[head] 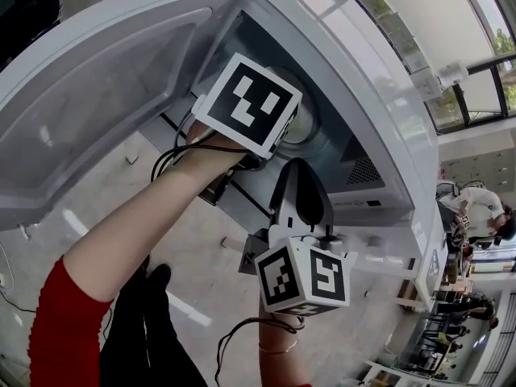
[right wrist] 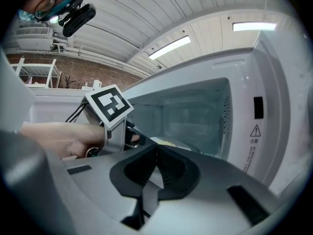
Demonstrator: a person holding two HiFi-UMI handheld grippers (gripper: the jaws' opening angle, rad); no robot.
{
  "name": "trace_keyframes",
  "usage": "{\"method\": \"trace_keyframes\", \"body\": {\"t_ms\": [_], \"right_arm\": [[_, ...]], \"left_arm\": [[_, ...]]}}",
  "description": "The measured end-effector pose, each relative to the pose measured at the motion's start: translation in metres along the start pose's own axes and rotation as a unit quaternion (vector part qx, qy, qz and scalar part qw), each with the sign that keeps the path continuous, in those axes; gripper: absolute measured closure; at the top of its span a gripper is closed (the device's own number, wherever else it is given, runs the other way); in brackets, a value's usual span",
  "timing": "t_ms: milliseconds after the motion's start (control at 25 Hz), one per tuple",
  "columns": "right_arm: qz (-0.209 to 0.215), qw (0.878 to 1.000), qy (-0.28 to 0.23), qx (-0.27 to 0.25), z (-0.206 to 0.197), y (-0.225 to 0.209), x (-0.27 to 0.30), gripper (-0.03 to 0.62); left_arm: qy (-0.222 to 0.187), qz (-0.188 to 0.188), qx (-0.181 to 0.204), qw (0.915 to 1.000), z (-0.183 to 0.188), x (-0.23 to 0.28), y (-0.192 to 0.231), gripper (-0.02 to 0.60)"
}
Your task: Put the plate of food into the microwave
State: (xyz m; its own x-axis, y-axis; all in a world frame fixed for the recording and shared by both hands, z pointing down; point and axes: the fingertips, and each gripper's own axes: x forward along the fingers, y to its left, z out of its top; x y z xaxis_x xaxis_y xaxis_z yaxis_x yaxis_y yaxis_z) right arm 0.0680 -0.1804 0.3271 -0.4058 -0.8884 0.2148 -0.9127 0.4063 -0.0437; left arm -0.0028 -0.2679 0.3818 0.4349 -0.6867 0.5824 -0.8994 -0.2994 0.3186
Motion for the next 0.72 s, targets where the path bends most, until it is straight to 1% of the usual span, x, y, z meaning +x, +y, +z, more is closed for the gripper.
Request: {"method": "trace_keyframes", "body": {"t_ms": [40,80,200,320,480,520,640,720], "right_arm": [[0.000,1.000,-0.001,-0.001,0.000,0.000,0.000,0.579],[0.001,1.000,-0.001,-0.001,0.001,0.001,0.001,0.579],[0.005,1.000,-0.003,-0.002,0.001,0.005,0.002,0.579],[0.005,1.000,-0.002,-0.004,0.000,0.005,0.003,0.579],[0.005,1.000,-0.004,-0.004,-0.001,0.004,0.004,0.579],[0.004,1.000,-0.004,-0.004,-0.002,0.003,0.004,0.579],[0.002,1.000,-0.003,-0.004,-0.003,0.001,0.005,0.579],[0.003,1.000,-0.005,-0.003,-0.002,0.001,0.005,0.579]], "left_arm": [[0.000,0.003,-0.001,1.0000,0.000,0.000,0.001,0.365],[-0.001,0.005,-0.001,1.0000,-0.001,-0.001,0.001,0.333],[-0.006,0.011,0.001,0.9999,-0.002,0.000,0.002,0.331],[-0.035,0.011,0.013,0.9993,0.006,0.003,-0.001,0.331],[-0.055,0.038,0.032,0.9972,0.011,0.002,0.005,0.331],[-0.058,0.045,0.039,0.9965,0.011,0.002,0.006,0.331],[-0.061,0.066,0.077,0.9929,0.013,0.003,0.004,0.331],[-0.069,0.068,0.083,0.9918,0.015,0.004,0.001,0.331]]}}
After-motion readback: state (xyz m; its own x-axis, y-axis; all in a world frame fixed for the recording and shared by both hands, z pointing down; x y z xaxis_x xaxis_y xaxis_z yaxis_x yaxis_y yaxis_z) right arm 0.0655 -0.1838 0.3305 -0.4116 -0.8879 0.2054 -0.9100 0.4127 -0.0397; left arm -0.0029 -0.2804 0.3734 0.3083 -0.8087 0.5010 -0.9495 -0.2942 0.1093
